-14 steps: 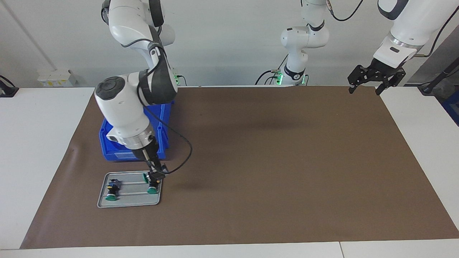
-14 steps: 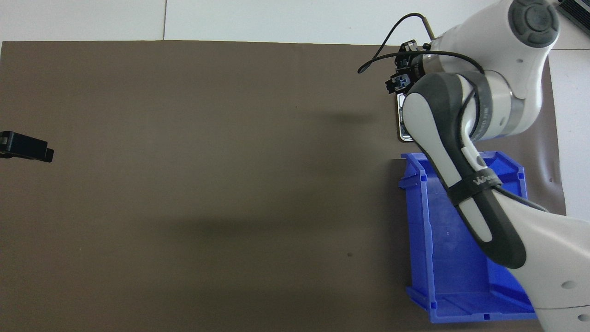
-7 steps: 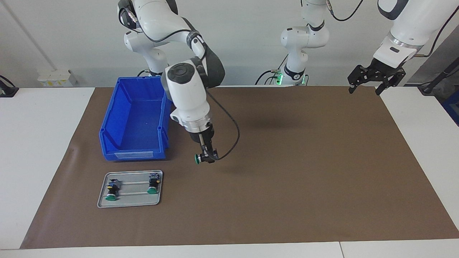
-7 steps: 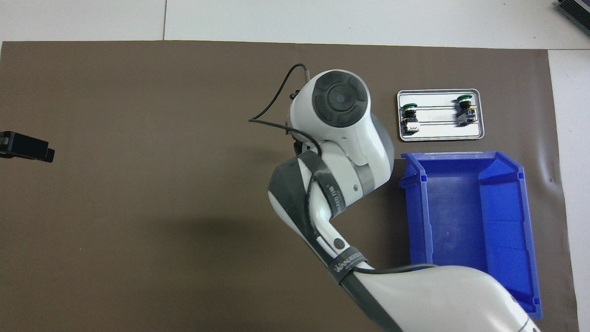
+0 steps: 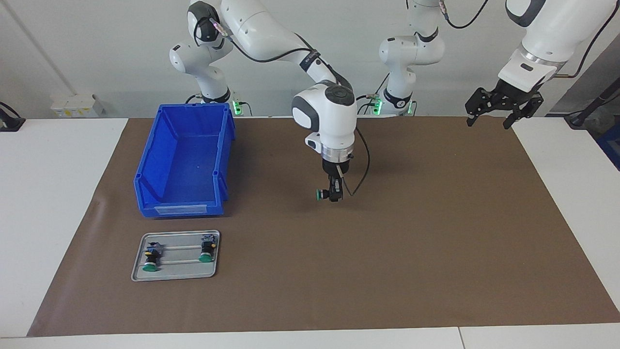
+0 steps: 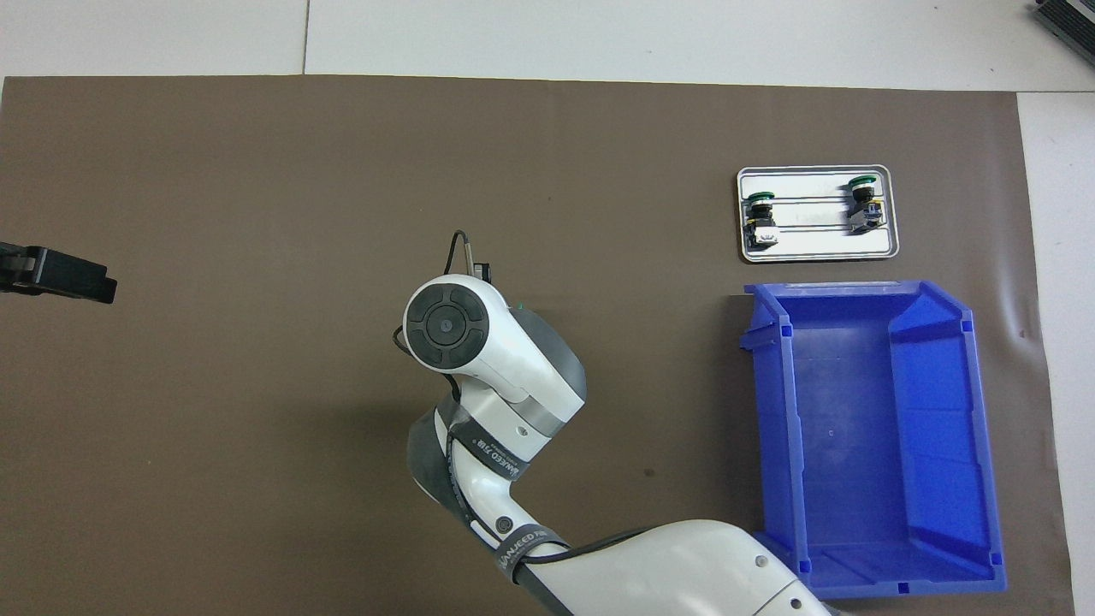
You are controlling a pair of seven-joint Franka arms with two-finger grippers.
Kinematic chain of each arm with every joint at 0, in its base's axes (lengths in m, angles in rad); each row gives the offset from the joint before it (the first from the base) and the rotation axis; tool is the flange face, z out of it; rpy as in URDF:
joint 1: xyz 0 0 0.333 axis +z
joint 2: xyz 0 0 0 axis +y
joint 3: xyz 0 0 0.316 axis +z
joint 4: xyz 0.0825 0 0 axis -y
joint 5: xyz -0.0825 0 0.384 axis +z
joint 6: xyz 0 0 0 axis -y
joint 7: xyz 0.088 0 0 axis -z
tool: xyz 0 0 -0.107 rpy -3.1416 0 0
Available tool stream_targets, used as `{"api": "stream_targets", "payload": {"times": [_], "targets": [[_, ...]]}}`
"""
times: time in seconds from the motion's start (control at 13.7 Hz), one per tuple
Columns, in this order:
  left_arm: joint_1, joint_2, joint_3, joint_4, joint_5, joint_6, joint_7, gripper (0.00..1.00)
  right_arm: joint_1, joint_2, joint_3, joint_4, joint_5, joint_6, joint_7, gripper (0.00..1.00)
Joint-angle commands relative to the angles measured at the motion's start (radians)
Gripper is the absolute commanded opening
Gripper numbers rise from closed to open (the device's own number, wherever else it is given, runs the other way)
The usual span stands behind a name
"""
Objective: Place and press button with both arms
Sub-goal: 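Carry the green button with the right gripper to the table center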
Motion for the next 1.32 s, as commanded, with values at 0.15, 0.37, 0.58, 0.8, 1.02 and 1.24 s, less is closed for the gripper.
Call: {"api": "stream_targets", "payload": {"times": [0.15, 0.37, 0.58, 0.8, 1.02, 1.24], "targets": [[-0.011, -0.007, -0.027, -0.011, -0.001, 0.043, 0.122, 1.0, 0.013, -0.035, -0.002, -0.125, -0.029, 0.072, 0.036, 0.0], [-0.011, 0.001, -0.059, -0.02, -0.009, 0.094, 0.233, 1.0, 0.028, -0.043, -0.002, -0.14, -0.037, 0.082, 0.031, 0.12], [-0.011, 0.005, -0.067, -0.023, -0.013, 0.105, 0.389, 1.0, 0.03, -0.042, -0.002, -0.128, -0.063, 0.081, 0.027, 1.0], [-0.011, 0.007, -0.067, -0.026, -0.026, 0.102, 0.54, 1.0, 0.031, -0.051, -0.002, -0.108, -0.121, 0.084, 0.002, 1.0], [-0.009, 0.007, -0.072, -0.046, -0.065, 0.12, 0.685, 1.0, -0.044, -0.173, -0.002, -0.129, -0.104, 0.059, -0.181, 1.0], [-0.011, 0.002, -0.099, -0.09, -0.081, 0.122, 0.824, 1.0, -0.123, -0.264, -0.002, -0.151, -0.104, 0.004, -0.362, 1.0]]}}
